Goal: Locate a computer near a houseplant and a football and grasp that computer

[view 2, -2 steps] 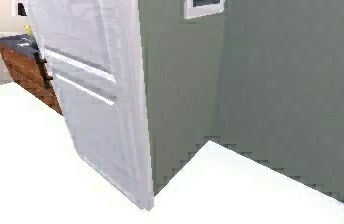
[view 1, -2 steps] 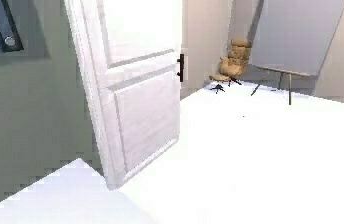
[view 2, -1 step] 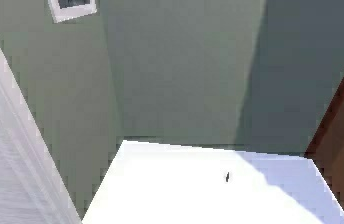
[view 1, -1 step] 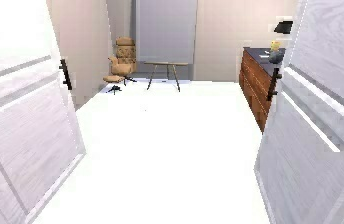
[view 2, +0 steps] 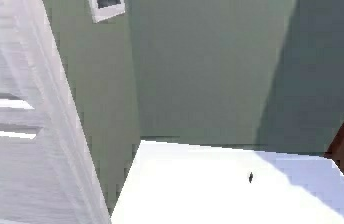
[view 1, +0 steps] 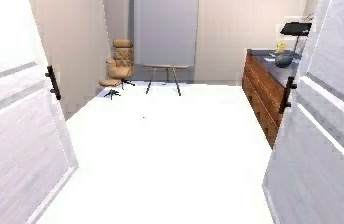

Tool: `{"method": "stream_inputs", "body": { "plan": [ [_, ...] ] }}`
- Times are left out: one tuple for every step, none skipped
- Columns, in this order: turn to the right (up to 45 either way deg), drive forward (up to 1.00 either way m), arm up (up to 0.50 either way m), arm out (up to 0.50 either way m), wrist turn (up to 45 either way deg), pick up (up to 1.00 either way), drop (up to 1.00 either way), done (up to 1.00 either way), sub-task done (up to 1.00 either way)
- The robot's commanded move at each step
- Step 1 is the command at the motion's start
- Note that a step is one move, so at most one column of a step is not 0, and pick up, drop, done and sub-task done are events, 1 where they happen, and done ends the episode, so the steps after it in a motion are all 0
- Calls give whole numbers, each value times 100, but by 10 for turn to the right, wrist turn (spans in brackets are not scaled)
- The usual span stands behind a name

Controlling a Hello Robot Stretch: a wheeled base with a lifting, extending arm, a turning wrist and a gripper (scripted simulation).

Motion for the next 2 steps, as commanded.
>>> {"method": "stream_inputs", "body": {
  "plan": [
    [90,0,0,0,0,0,0,0,0],
    [0,100,0,0,0,0,0,0,0]
  ]
}}
